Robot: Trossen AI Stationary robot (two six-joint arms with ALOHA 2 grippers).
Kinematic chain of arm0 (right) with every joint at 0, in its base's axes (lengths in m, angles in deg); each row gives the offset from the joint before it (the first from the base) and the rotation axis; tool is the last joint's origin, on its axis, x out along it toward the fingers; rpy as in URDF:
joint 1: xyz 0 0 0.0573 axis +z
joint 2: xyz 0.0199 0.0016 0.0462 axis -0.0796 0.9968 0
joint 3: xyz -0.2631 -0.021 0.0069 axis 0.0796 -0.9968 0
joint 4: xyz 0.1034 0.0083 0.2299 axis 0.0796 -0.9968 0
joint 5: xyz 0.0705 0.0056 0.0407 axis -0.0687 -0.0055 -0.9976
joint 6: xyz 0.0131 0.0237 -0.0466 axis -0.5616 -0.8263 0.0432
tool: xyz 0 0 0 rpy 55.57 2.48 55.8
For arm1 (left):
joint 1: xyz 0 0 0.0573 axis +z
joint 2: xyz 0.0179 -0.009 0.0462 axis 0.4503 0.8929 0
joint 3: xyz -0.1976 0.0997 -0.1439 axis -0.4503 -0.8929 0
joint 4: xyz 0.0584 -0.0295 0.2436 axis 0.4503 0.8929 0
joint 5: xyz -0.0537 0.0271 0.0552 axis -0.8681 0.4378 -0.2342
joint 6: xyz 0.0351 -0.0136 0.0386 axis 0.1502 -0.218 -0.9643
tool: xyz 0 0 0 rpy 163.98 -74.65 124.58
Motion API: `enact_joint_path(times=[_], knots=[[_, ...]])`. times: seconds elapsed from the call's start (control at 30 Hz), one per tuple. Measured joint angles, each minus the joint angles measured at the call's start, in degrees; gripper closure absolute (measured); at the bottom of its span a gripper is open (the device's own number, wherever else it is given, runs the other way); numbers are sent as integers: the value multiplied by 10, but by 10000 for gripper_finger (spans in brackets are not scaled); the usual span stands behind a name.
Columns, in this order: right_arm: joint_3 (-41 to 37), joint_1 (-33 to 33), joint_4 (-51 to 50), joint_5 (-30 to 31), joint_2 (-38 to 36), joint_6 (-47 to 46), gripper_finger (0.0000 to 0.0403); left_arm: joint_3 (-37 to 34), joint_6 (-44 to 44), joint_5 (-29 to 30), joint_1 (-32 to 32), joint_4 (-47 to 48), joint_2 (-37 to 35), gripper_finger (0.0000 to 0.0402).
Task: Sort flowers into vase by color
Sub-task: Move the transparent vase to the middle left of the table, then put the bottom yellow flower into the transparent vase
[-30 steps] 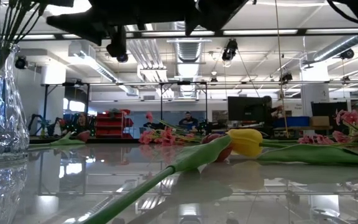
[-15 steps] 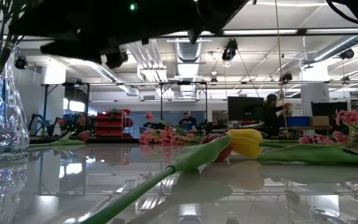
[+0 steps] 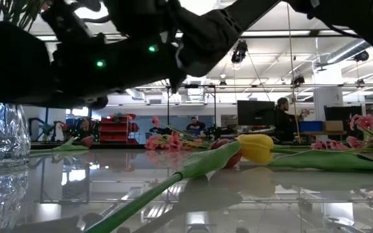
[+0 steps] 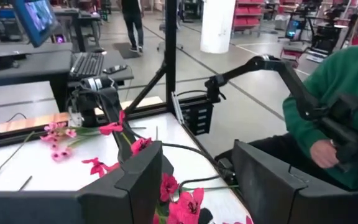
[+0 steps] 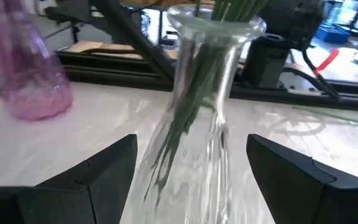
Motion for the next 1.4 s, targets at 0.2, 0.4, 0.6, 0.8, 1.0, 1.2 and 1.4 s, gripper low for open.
enact_joint_path(times=[0.2,0.4,0.6,0.8,1.0,1.2,1.4], knots=[[61,-7,-35,38,24,-11,108,-3,4,0,0,6,-6,219],[56,-39,-54,42,23,-9,120,-4,12,1,0,11,-9,219],[56,-80,-53,41,21,-6,118,-21,15,0,0,10,-10,219],[57,-112,-68,38,18,-4,99,-45,19,0,0,16,-16,219],[58,-118,-169,37,-20,2,71,-84,49,1,0,24,-28,227],[48,-110,-295,37,-74,7,58,-127,107,-6,-1,48,-34,245],[-35,-106,-419,35,-176,0,58,-150,194,-25,-1,95,-55,249]])
